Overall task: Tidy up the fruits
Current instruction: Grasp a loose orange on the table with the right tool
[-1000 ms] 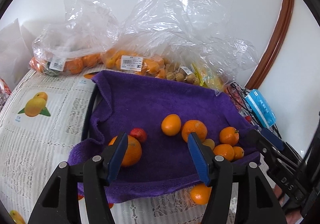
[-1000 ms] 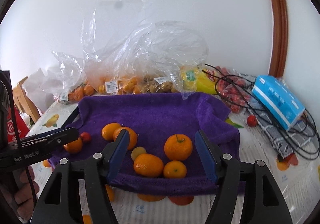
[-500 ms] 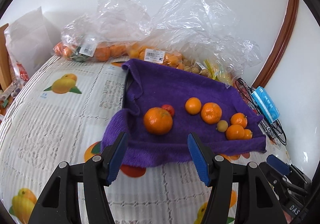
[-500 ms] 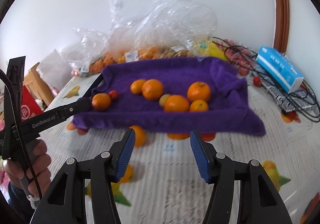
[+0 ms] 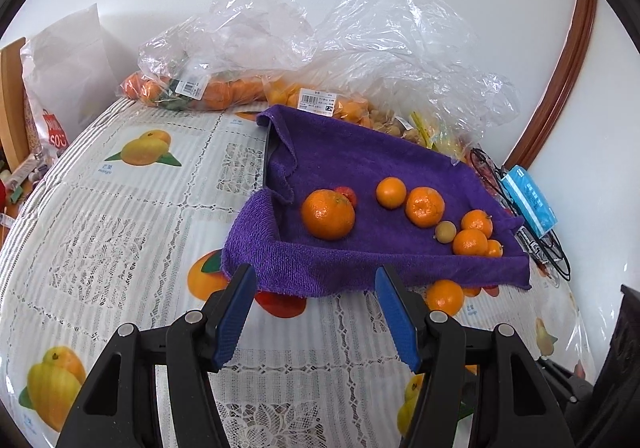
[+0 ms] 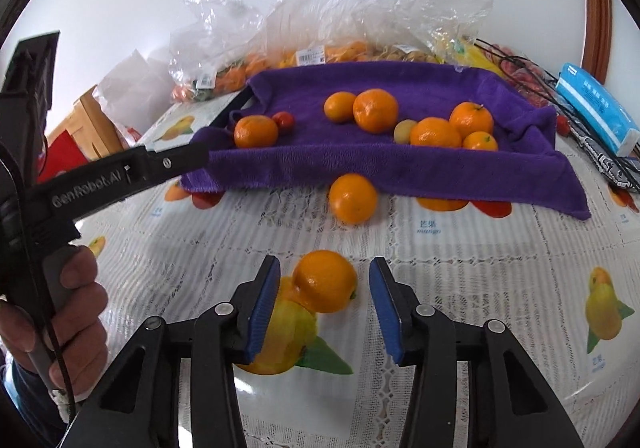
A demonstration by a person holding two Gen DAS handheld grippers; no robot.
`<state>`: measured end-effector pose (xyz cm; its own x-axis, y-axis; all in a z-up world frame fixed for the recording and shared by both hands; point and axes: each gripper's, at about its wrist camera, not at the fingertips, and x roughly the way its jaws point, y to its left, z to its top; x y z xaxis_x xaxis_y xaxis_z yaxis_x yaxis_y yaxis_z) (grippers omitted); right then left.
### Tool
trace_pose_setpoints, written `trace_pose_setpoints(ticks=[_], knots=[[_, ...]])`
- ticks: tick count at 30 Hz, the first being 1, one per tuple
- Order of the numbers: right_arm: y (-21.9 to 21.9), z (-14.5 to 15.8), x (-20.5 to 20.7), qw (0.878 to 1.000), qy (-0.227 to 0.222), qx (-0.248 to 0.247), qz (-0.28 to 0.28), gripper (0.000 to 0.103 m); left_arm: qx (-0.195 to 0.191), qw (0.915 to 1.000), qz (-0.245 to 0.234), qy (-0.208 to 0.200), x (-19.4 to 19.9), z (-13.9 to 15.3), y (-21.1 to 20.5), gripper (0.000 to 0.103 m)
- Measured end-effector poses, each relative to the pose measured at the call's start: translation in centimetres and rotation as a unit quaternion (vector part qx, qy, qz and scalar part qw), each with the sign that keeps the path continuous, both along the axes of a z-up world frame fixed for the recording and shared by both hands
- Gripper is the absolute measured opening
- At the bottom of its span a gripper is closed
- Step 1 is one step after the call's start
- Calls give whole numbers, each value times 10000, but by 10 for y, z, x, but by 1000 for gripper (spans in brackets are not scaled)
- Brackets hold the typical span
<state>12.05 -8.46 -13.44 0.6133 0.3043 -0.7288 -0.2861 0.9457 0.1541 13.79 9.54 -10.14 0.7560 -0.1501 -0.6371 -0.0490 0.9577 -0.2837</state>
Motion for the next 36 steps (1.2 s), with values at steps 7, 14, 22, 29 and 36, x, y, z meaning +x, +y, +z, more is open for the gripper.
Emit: trace_pose_setpoints(ticks=[7, 14, 22, 29, 36], knots=[[7, -11, 3, 9998, 122, -164, -22, 36, -124, 9999, 68, -23, -1, 1, 6, 60], [1, -9, 5, 9998, 102, -143, -101, 36, -150, 9998, 131, 66, 1, -1, 9, 60], [-39, 2, 10, 9973, -62, -299, -666, 36, -25, 9995, 96, 312, 7, -10, 3, 60], [-48, -11, 16, 9958, 66, -474, -775, 36, 111, 9984, 42, 545, 11, -18, -3, 60], [-43, -12, 15, 9958, 55, -593, -692, 37, 201, 9985, -69, 507, 9, -20, -11, 60]])
